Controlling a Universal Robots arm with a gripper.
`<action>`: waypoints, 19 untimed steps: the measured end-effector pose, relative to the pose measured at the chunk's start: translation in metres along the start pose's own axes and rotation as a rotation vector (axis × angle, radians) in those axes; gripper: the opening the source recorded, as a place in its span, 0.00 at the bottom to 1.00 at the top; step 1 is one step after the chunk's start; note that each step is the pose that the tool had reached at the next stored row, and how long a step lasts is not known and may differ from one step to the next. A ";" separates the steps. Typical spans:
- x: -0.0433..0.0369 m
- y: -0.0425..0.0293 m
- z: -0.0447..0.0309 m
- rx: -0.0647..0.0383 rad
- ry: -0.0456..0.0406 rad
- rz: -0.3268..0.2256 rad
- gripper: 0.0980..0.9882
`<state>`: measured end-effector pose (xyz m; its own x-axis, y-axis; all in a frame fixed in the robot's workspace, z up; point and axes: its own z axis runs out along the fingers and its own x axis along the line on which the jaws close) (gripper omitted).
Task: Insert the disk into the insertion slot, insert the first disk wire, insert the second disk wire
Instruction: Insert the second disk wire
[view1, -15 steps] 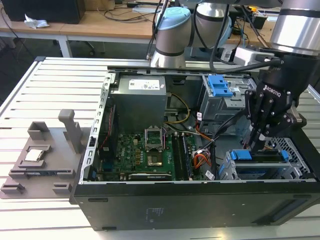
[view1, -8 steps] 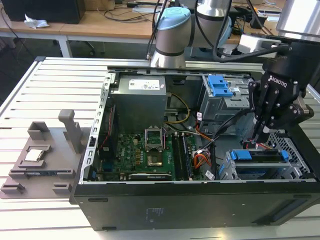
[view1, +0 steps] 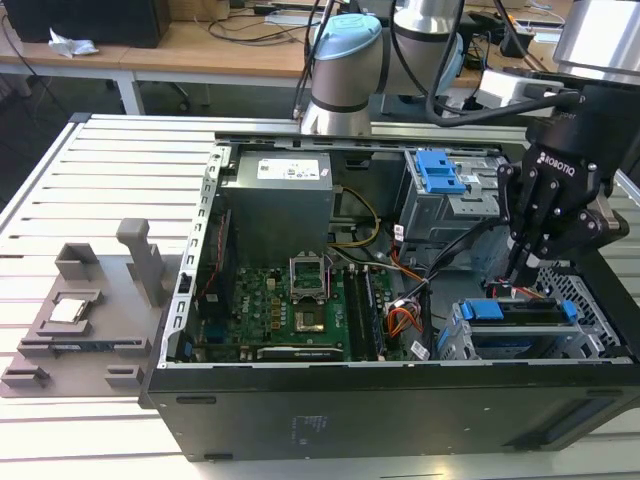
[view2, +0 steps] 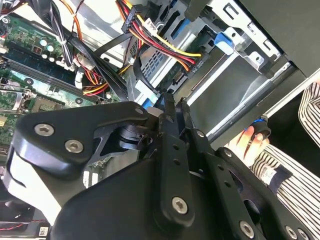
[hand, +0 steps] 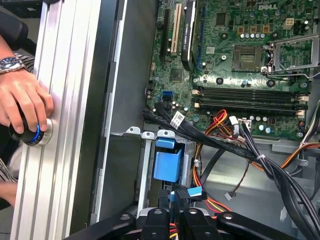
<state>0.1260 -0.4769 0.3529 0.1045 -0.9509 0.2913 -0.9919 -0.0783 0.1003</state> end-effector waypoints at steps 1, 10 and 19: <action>0.0002 -0.0001 0.0000 0.000 0.0001 0.000 0.11; 0.0049 -0.0132 0.0006 -0.002 -0.0013 -0.001 0.11; 0.0095 -0.0117 0.0025 -0.002 -0.0029 -0.001 0.11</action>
<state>0.1385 -0.4857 0.3521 0.1054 -0.9517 0.2885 -0.9916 -0.0787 0.1027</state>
